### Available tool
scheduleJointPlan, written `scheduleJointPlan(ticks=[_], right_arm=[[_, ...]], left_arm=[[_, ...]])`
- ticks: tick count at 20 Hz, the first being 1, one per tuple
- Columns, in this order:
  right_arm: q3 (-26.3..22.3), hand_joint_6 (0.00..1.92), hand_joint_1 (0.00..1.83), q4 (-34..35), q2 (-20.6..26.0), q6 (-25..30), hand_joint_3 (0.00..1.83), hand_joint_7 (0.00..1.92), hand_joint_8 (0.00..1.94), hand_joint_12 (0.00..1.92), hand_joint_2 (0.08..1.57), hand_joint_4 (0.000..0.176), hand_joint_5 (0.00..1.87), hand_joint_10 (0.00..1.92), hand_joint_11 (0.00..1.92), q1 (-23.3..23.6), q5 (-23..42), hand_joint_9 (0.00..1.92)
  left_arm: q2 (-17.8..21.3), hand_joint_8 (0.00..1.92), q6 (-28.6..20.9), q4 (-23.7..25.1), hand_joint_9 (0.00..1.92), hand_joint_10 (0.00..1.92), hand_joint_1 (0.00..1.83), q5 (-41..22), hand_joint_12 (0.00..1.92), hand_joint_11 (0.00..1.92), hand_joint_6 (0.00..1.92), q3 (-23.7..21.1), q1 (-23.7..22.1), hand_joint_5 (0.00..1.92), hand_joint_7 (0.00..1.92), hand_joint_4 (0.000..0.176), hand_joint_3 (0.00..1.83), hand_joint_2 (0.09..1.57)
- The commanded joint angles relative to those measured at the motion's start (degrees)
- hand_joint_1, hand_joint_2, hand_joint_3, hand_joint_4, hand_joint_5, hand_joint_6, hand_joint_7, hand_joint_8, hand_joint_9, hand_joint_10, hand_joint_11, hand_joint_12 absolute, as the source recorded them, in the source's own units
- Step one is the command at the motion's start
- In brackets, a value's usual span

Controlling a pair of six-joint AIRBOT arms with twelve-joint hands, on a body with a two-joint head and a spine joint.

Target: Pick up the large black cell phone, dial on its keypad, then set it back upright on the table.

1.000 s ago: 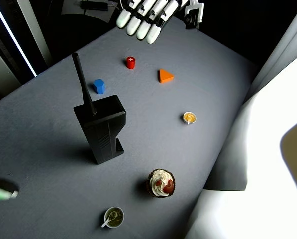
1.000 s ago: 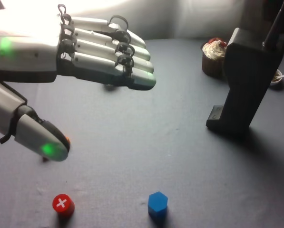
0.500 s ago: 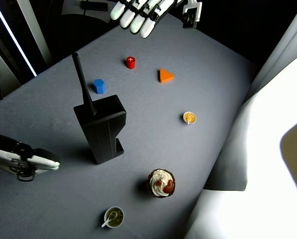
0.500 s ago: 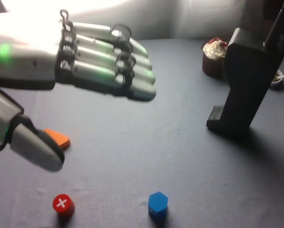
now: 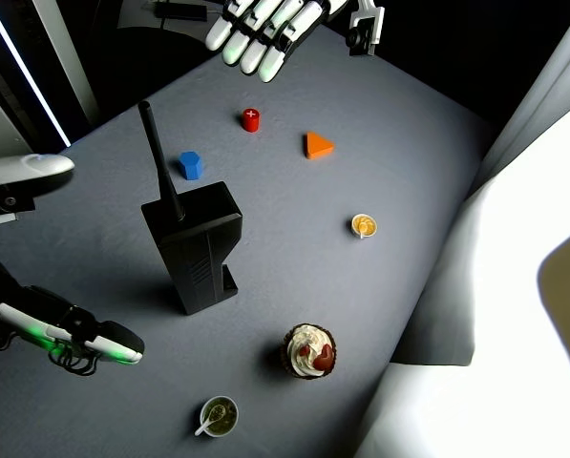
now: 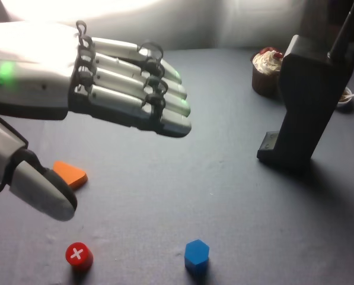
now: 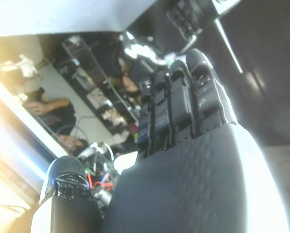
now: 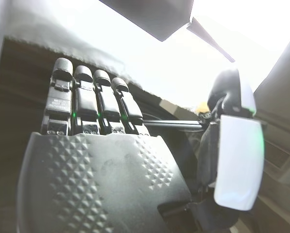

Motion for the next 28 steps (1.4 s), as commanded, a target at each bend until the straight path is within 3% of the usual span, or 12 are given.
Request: scheduleJointPlan(ticks=[1, 5, 10, 19, 27, 28], right_arm=[[0.28, 0.0, 0.67, -1.39, 0.19, 0.45, 0.01, 0.0, 0.0, 0.17, 0.94, 0.0, 0.0, 0.0, 0.0, 0.88, 6.63, 0.0], [1.13, 0.0, 0.74, -1.39, -2.09, 0.17, 0.01, 0.0, 0.0, 0.0, 0.99, 0.0, 0.0, 0.0, 0.0, 2.26, 6.65, 0.0], [3.79, 0.0, 0.69, -1.68, -5.4, -0.75, 0.0, 0.0, 0.0, 0.0, 0.97, 0.0, 0.0, 0.0, 0.0, 2.9, 6.73, 0.0], [8.11, 0.0, 0.6, -4.32, -8.83, -1.28, 0.0, 0.0, 0.0, 0.0, 0.91, 0.0, 0.0, 0.0, 0.0, 4.81, 5.47, 0.0], [11.33, 0.0, 0.57, -6.51, -11.06, -1.51, 0.0, 0.0, 0.0, 0.0, 0.91, 0.0, 0.0, 0.0, 0.0, 7.51, 2.57, 0.0], [11.56, 0.0, 0.58, -6.97, -11.26, -1.51, 0.0, 0.0, 0.0, 0.0, 0.9, 0.0, 0.0, 0.0, 0.01, 7.77, 2.28, 0.0]], left_arm=[[0.47, 0.0, -0.14, -5.67, 0.2, 0.0, 0.01, -1.96, 0.49, 0.0, 0.0, 0.1, -1.28, 0.2, 0.23, 0.0, 0.0, 1.08], [0.66, 0.0, 0.06, -5.72, 0.18, 0.0, 0.0, -0.11, 0.46, 0.0, 0.0, 0.07, -1.31, 0.19, 0.21, 0.0, 0.0, 1.08], [0.76, 0.0, -0.12, -5.66, 0.16, 0.0, 0.0, -0.66, 0.4, 0.0, 0.0, 0.06, -1.29, 0.18, 0.2, 0.0, 0.0, 1.08], [0.77, 0.01, -0.27, -6.22, 0.21, 0.01, 0.02, -0.92, 0.51, 0.0, 0.01, 0.07, -1.33, 0.2, 0.24, 0.0, 0.0, 1.07], [0.77, 0.0, -0.26, -6.14, 0.18, 0.0, 0.01, -1.21, 0.43, 0.0, 0.0, 0.08, -1.38, 0.18, 0.21, 0.0, 0.0, 1.07], [0.77, 0.0, -0.26, -6.14, 0.2, 0.01, 0.0, -1.29, 0.49, 0.0, 0.0, 0.08, -1.4, 0.19, 0.22, 0.0, 0.0, 1.08]])
